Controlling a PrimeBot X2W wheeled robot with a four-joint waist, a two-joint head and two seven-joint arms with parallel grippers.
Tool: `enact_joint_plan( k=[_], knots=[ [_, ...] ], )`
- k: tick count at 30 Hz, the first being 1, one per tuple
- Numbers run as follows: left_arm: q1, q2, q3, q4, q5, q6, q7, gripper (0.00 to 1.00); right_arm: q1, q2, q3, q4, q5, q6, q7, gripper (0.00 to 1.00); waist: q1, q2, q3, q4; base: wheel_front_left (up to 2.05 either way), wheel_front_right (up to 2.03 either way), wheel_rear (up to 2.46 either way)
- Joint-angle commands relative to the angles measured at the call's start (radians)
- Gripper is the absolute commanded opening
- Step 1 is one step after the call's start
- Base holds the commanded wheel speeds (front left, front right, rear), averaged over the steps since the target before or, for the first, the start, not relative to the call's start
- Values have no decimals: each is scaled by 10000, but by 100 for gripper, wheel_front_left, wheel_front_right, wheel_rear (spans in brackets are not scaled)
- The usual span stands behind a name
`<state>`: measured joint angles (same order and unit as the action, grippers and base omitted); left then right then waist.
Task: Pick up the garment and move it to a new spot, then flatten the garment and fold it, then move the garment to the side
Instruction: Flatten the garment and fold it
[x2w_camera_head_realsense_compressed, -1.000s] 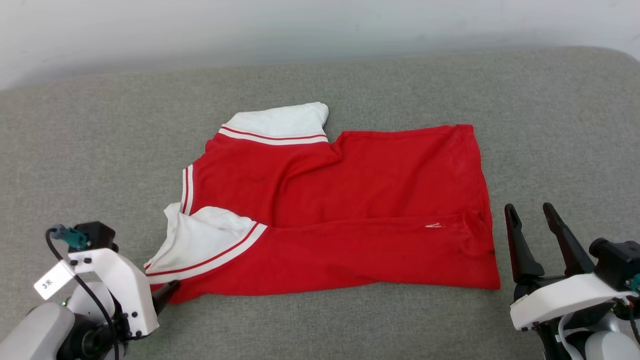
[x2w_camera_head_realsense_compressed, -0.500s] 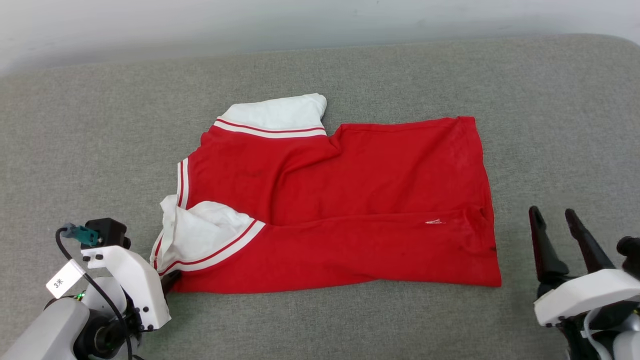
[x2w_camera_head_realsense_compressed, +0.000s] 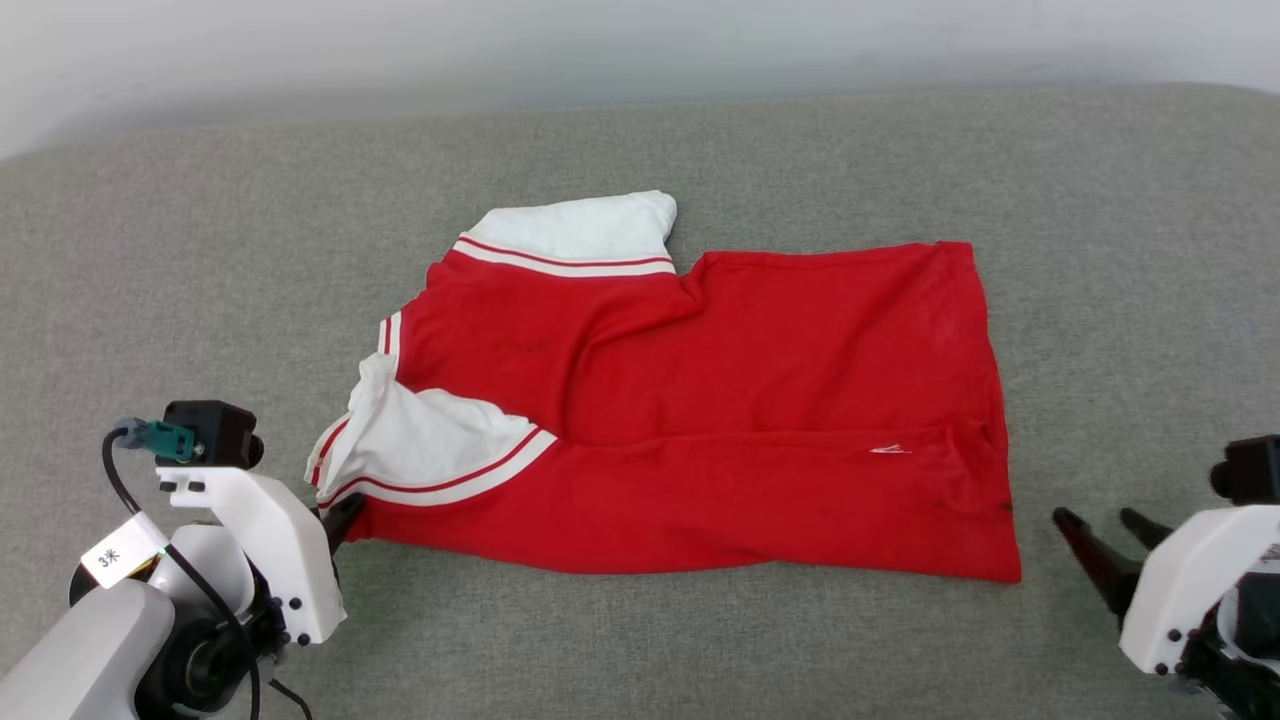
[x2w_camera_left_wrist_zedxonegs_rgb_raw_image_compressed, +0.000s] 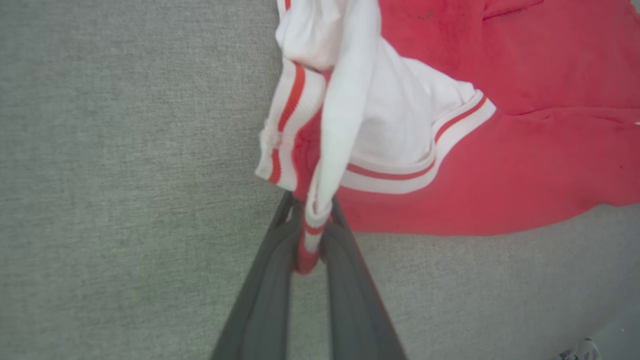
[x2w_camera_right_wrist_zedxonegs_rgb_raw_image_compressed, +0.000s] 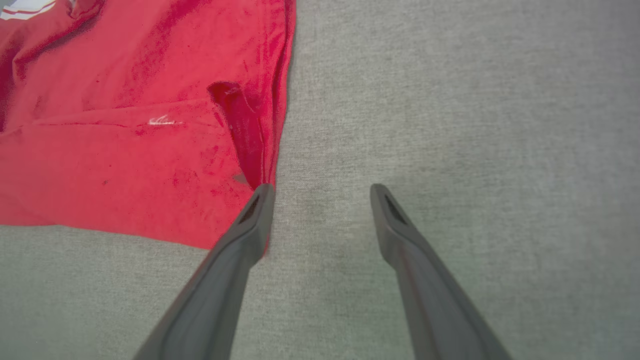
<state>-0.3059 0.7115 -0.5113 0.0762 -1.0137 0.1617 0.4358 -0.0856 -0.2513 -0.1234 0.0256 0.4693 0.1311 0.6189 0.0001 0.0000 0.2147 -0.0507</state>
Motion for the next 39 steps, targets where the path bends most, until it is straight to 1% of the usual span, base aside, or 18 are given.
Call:
enact_joint_plan(
  k=[1, 4, 8, 16, 17, 18, 19, 22, 28, 33, 39],
  knots=[
    [103, 60, 33, -249, 85, 99, -37, 0, -183, 16, 141, -182, 146, -8, 446, 100, -1, 0, 123, 106, 0, 0, 0],
    [70, 133, 37, -721, 189, 239, -30, 0, -315, 24, 460, -412, 106, -8, 1251, 100, -1, 0, 303, 226, 0, 0, 0],
    [32, 141, -11, -1146, 303, 371, -63, 0, -613, 135, 901, -275, 6, -8, 1660, 100, -1, 0, 549, 363, 0, 0, 0],
    [88, 59, -65, -1367, 350, 449, -123, 0, -734, 426, 1637, 1064, 203, -7, 2006, 100, -1, 0, 897, 502, 0, 0, 0],
    [89, 38, -69, -1363, 343, 448, -144, 0, -715, 438, 1757, 1211, 232, -5, 2034, 90, -1, 0, 909, 509, 0, 0, 0],
    [97, 32, -68, -1355, 340, 449, -167, 0, -712, 461, 1843, 1304, 275, -5, 1997, 42, -1, 0, 910, 512, 0, 0, 0],
    [111, 35, -69, -1348, 350, 452, -173, 0, -729, 481, 1897, 1370, 309, -4, 1975, 0, -1, 0, 900, 508, 0, 0, 0],
    [186, 45, -47, -1346, 378, 484, -268, 0, -881, 333, 1953, 1465, 398, -7, 1828, 0, -1, 0, 800, 459, 0, 0, 0],
    [537, 180, -22, -1492, 425, 587, -462, 0, -1097, -186, 1894, 1338, 441, -11, 1336, 0, -1, 0, 293, 349, 0, 0, 0],
    [1007, 280, -31, -1648, 383, 735, -553, 0, -943, -351, 2042, 1191, 504, -11, 1270, 0, -1, 0, -244, 260, 0, 0, 0],
    [2245, 580, 94, -1980, 101, 1184, -660, 0, -403, -565, 2315, 1019, 698, -11, 1366, 0, -1, 0, -1055, 132, 0, 0, 0]
  ],
)
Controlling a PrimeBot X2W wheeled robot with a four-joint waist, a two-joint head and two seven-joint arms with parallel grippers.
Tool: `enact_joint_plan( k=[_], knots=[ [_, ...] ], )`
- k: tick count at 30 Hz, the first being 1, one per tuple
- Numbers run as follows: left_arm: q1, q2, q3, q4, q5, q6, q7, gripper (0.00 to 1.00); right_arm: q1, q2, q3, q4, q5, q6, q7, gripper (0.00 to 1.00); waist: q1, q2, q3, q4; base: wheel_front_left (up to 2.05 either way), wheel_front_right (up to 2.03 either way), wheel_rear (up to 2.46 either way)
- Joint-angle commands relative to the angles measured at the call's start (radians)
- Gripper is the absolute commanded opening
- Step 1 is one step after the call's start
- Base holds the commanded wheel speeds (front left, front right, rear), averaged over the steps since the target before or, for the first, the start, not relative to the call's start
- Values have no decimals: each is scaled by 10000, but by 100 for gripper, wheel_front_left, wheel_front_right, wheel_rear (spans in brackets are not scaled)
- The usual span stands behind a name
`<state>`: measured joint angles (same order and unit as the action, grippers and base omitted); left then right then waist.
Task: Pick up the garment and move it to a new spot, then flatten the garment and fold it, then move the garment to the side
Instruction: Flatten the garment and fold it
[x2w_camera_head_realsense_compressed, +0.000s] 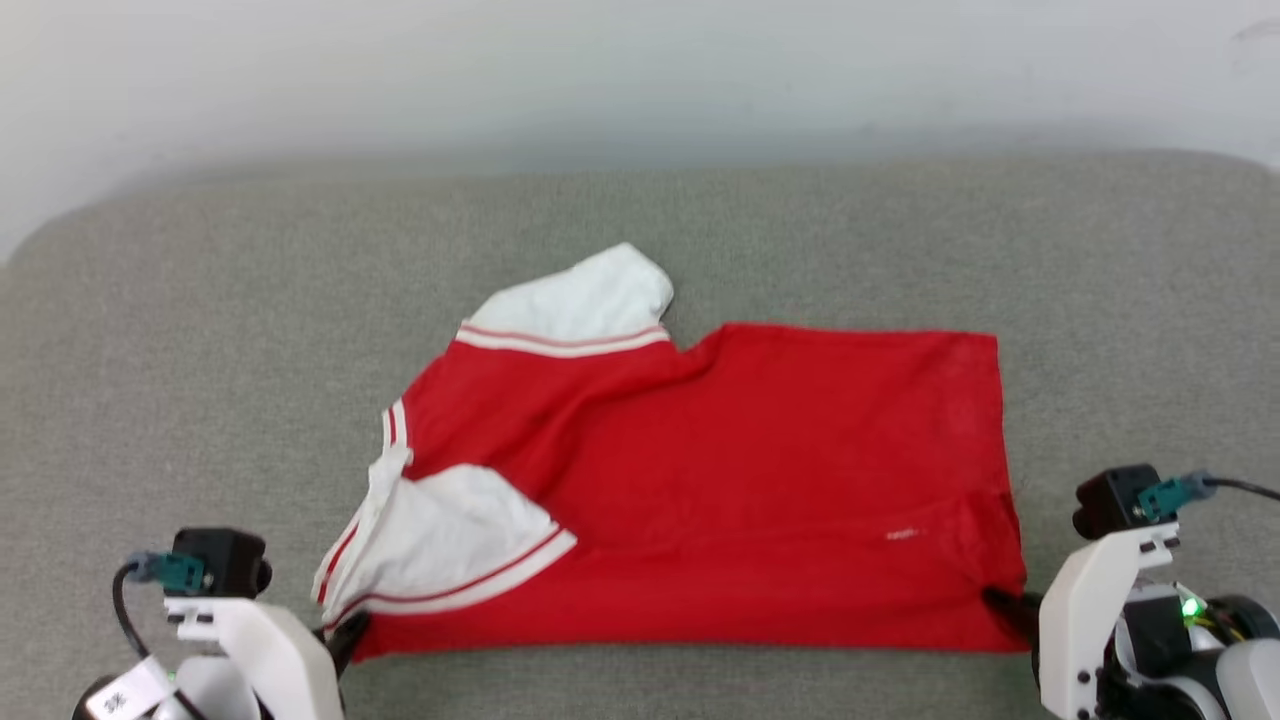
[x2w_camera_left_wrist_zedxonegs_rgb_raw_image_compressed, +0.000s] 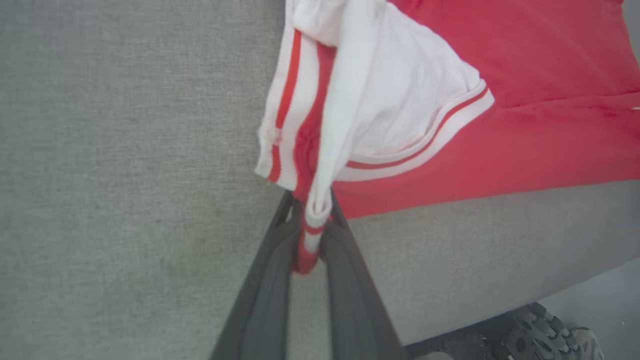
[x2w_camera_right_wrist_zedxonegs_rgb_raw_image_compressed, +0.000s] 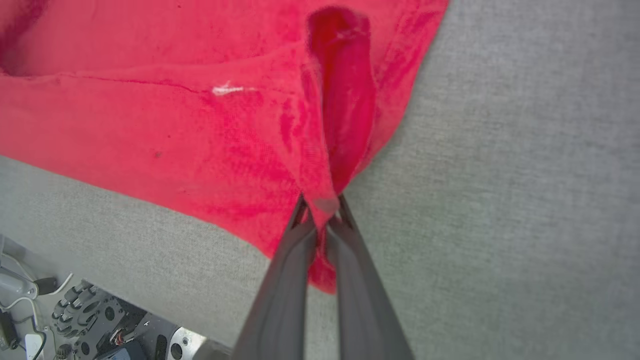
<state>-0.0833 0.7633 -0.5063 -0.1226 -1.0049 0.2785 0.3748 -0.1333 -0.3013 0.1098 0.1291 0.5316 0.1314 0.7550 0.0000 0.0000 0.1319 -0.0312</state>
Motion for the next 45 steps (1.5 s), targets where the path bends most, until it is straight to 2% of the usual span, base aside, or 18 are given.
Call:
enact_joint_plan(
  k=[1, 5, 9, 16, 17, 18, 19, 20, 23, 27, 34, 40, 45],
  knots=[
    [242, 118, 80, -46, -44, 104, -64, 0, 220, -90, -11, -75, 111, -15, 14, 0, 0, 0, -336, -59, 0, 0, 0],
    [1183, 241, 206, -280, -365, 446, -183, 0, 950, -160, -105, -324, 196, -15, 74, 0, 0, 0, -731, -26, 0, 0, 0],
    [2002, 192, 294, -379, -737, 609, -287, 0, 1728, -2, -289, -579, 237, -15, 188, 0, 0, 0, -938, 1, 0, 0, 0],
    [2269, -457, 73, 304, -1059, 242, -588, 0, 2378, 649, -759, -192, 60, -14, -233, 0, 0, 0, -936, 33, 0, 0, 0],
    [2120, -587, 67, 480, -1051, 160, -661, 0, 2370, 714, -805, -87, 23, -14, -389, 34, 0, 0, -921, 50, 0, 0, 0],
    [1978, -706, 73, 674, -1046, 96, -720, 19, 2375, 796, -845, 9, 45, -14, -520, 75, 0, 0, -918, 62, 0, 0, 0],
    [1885, -818, 27, 857, -1075, 2, -721, 69, 2359, 837, -886, 46, 26, -14, -708, 100, 0, 0, -920, 68, 0, 0, 0],
    [1798, -922, -30, 1021, -1075, -52, -699, 100, 2342, 862, -913, 65, -28, -14, -917, 100, 0, 0, -928, 64, 0, 0, 0],
    [1500, -1051, 0, 1359, -969, -236, -917, 100, 2323, 976, -985, -65, -120, -14, -1736, 100, 0, 0, -966, 42, 0, 0, 0],
    [1161, -951, 106, 1459, -576, -365, -1339, 100, 2243, 1144, -1204, -453, -497, -12, -3179, 100, 0, 0, -1034, -17, 0, 0, 0],
    [309, -896, 234, 1297, 269, -301, -2108, 100, 1819, 1659, -1716, -1305, -1664, -12, -5674, 100, 0, 0, -913, -247, 0, 0, 0],
    [-1021, -1101, 168, 1455, 1194, -346, -2756, 100, 1214, 1843, -1721, -2112, -2319, -12, -6515, 100, 0, 0, -317, -578, 0, 0, 0],
    [-2489, -1373, 135, 2007, 1745, -688, -3173, 100, 643, 1933, -1531, -2813, -2831, -12, -6684, 100, 0, 0, 600, -933, 0, 0, 0]
  ],
)
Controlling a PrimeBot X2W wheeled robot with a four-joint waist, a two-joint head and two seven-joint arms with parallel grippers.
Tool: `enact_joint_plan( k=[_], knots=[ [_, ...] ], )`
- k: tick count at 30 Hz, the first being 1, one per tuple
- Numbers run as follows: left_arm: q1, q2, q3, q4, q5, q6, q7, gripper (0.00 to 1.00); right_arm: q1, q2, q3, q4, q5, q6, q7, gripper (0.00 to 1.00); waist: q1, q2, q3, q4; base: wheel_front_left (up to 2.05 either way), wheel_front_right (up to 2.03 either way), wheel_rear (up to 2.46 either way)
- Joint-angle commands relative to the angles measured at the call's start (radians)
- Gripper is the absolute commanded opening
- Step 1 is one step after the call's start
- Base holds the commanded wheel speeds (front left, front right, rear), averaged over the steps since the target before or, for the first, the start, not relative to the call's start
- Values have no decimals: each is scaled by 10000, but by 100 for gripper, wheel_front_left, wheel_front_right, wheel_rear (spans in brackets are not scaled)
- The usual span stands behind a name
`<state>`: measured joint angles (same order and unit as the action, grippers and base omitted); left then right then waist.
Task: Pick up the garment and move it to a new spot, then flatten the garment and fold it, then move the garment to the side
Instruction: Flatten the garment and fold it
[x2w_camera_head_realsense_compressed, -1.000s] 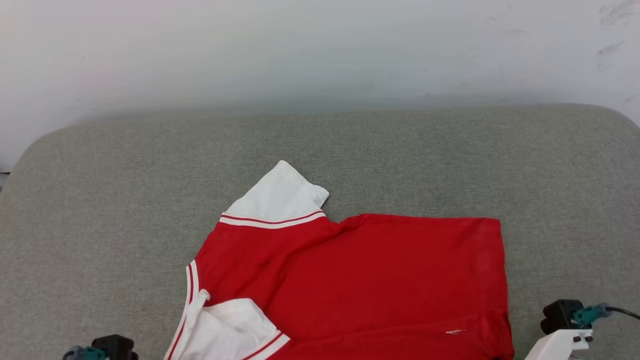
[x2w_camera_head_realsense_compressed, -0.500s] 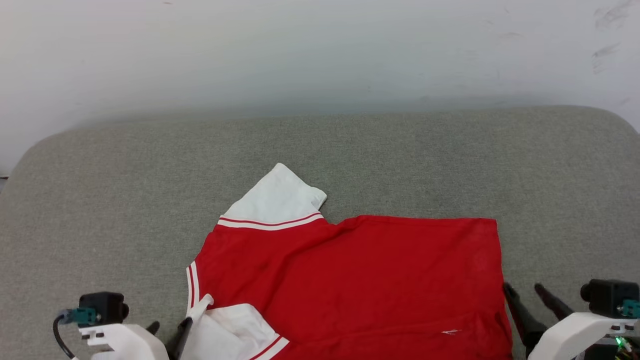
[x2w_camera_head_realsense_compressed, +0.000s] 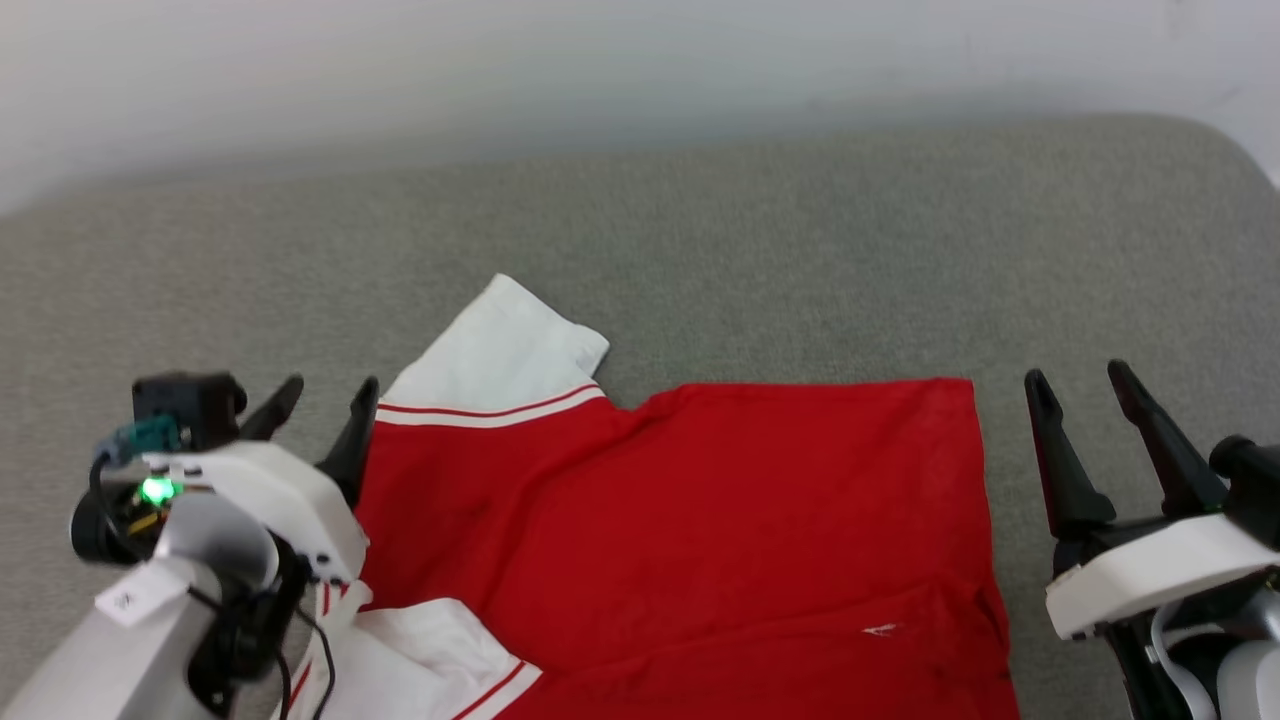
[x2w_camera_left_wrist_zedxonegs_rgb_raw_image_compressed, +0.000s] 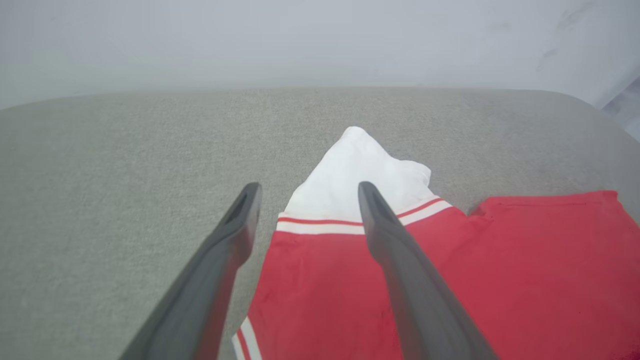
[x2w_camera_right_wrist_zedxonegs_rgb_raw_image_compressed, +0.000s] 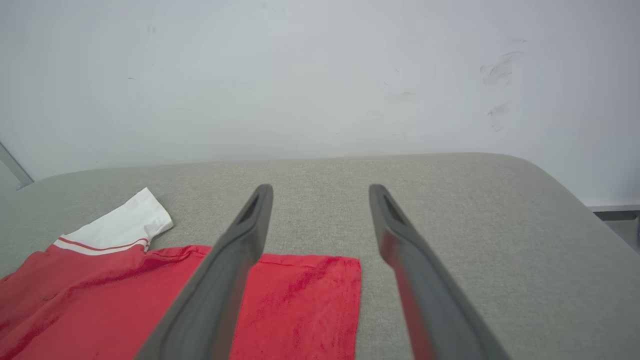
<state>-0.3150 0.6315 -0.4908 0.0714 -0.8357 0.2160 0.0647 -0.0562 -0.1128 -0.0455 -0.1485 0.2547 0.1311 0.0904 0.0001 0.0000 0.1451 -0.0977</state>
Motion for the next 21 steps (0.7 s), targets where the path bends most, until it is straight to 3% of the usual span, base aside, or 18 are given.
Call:
enact_joint_plan(
  k=[1, 9, 16, 21],
  knots=[
    [-492, -33, -35, 215, 160, -133, -46, 100, -270, 104, 119, -152, -20, -8, -10, 100, -1, 0, 709, -382, 0, 0, 0],
    [-3000, -204, -324, 1410, 235, -1160, 875, 100, -1150, 236, 225, -212, -205, -8, -325, 100, -1, 0, 2085, -1025, 0, 0, 0],
    [-4668, 159, -608, 2725, -431, -2183, 3198, 100, -1550, 426, 557, 269, -82, -8, -717, 100, -1, 0, 2783, -1654, 0, 0, 0],
    [-5460, 438, -760, 3421, -943, -2515, 4984, 100, -1761, 513, 741, 667, 114, -8, -1029, 100, -1, 0, 3102, -2074, 0, 0, 0]
  ],
)
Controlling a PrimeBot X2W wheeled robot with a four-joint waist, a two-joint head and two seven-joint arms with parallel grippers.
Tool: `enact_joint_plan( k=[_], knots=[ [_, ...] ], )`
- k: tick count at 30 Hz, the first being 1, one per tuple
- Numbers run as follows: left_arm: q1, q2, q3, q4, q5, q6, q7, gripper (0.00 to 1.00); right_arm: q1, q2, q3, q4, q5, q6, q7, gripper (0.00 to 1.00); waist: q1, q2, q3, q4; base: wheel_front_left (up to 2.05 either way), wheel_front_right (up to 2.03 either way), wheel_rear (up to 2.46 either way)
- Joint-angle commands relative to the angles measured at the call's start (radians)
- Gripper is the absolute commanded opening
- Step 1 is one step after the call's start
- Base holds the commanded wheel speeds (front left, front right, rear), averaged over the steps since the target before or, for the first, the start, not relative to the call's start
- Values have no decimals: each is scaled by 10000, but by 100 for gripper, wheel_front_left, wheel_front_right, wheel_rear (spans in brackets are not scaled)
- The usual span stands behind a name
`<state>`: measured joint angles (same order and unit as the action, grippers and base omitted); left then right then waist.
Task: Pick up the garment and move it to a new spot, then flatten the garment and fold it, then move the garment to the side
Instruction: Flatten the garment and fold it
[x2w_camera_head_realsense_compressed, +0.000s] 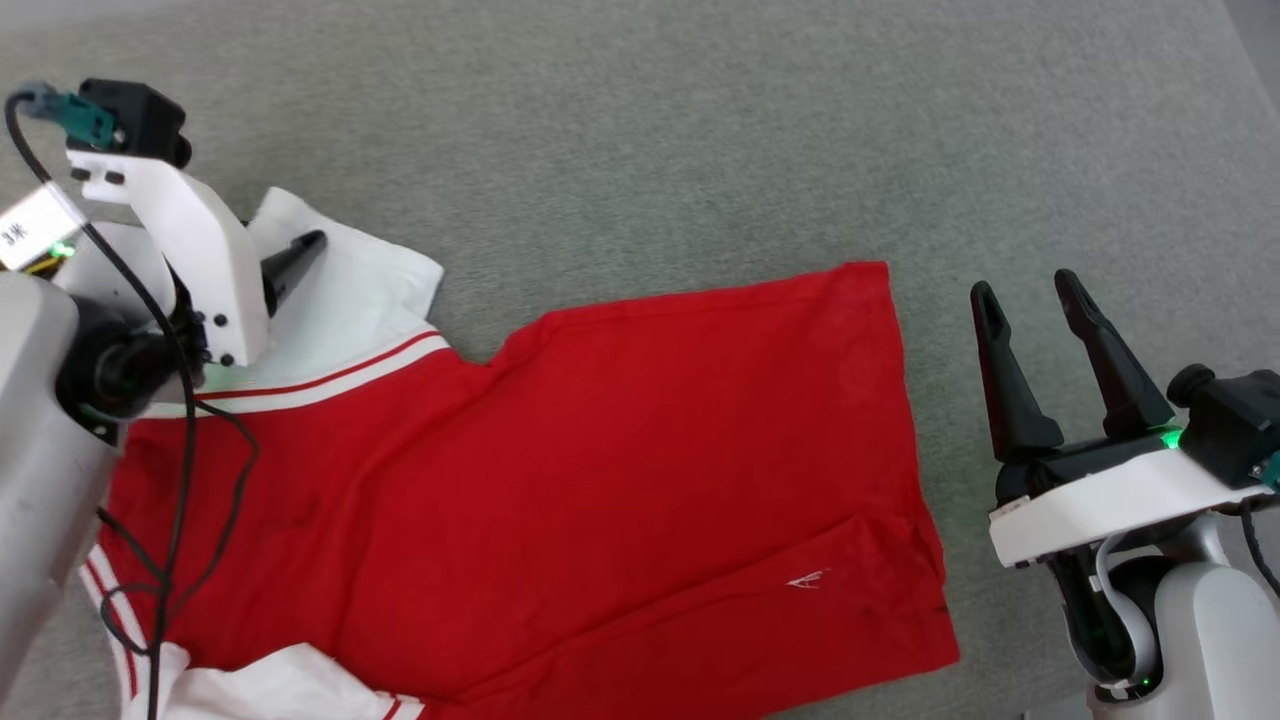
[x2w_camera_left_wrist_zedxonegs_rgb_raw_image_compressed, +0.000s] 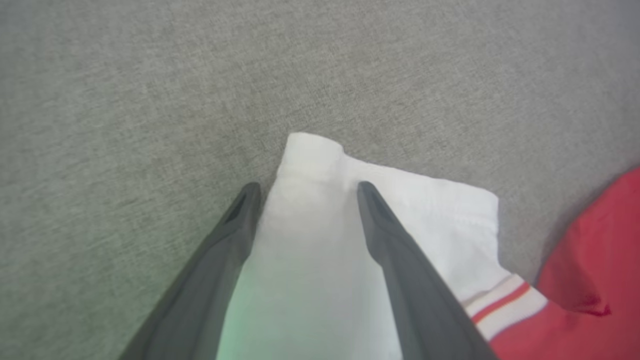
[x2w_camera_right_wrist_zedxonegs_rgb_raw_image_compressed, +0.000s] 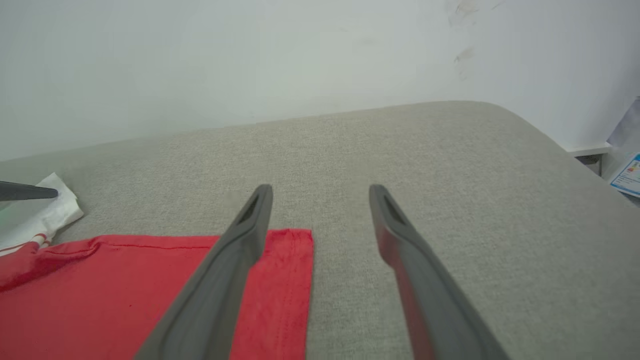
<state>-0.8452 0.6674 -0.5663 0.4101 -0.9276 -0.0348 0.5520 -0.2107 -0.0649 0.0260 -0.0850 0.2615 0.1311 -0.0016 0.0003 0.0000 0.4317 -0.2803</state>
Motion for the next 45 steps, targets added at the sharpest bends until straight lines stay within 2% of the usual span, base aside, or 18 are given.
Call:
enact_joint_plan(
  k=[1, 7, 8, 9, 10, 14, 20, 26, 31, 37, 42, 43, 44, 45],
  knots=[
    [-293, 118, -29, 146, -69, -38, 347, 100, -230, 59, 45, 113, 87, -8, -152, 100, -3, 0, 281, -314, 0, 0, 0],
    [-292, 312, -750, 877, -280, 34, 2618, 100, -292, 121, 58, 548, 290, -8, -456, 100, -3, 0, 415, -605, 0, 0, 0],
    [-245, 346, -862, 947, -330, 81, 3014, 91, -310, 129, 43, 610, 302, -8, -481, 100, -3, 0, 421, -632, 0, 0, 0],
    [-202, 354, -938, 964, -429, 114, 3332, 39, -332, 136, 25, 648, 332, -8, -518, 100, -3, 0, 432, -649, 0, 0, 0],
    [-167, 367, -980, 929, -474, 177, 3538, 0, -359, 142, 3, 700, 378, -8, -509, 100, -3, 0, 444, -665, 0, 0, 0],
    [-135, 328, -1045, 745, -561, 356, 3914, 0, -512, 135, 74, 964, 633, -8, -263, 100, -3, 0, 466, -665, 0, 0, 0],
    [-445, 261, -884, 570, -350, 356, 3289, 0, -1088, -332, 347, 1620, 1444, -8, 731, 100, -3, 0, 344, -530, 0, 0, 0],
    [-1157, -26, -682, 154, -77, 210, 2388, 0, -2003, -1492, 878, 2586, 2431, -8, 3145, 100, -3, 0, 206, 65, 0, 0, 0],
    [-1417, -212, -639, -449, 157, 13, 1706, 0, -2732, -2166, 1196, 2725, 2869, -8, 4613, 100, -3, 0, 307, 736, 0, 0, 0],
    [-1468, -368, -663, -987, 281, -88, 1231, 0, -3420, -2537, 1618, 3134, 2886, -8, 5817, 100, -3, 0, 514, 1325, 0, 0, 0],
    [-1489, -474, -705, -1113, 351, -170, 1000, 0, -3444, -2554, 2211, 3884, 3054, -5, 7385, 100, -3, 0, 623, 1582, 0, 0, 0],
    [-1478, -498, -686, -1122, 333, -186, 930, 0, -3408, -2546, 2274, 3968, 3034, -5, 7628, 87, -3, 0, 632, 1605, 0, 0, 0],
    [-1463, -512, -677, -1115, 326, -195, 884, 0, -3345, -2481, 2225, 4091, 3087, -5, 7905, 42, -3, 0, 636, 1622, 0, 0, 0],
    [-1439, -521, -684, -1098, 333, -191, 847, 0, -3299, -2441, 2231, 4160, 3102, -5, 8151, 26, -3, 0, 629, 1636, 0, 0, 0]
  ],
)
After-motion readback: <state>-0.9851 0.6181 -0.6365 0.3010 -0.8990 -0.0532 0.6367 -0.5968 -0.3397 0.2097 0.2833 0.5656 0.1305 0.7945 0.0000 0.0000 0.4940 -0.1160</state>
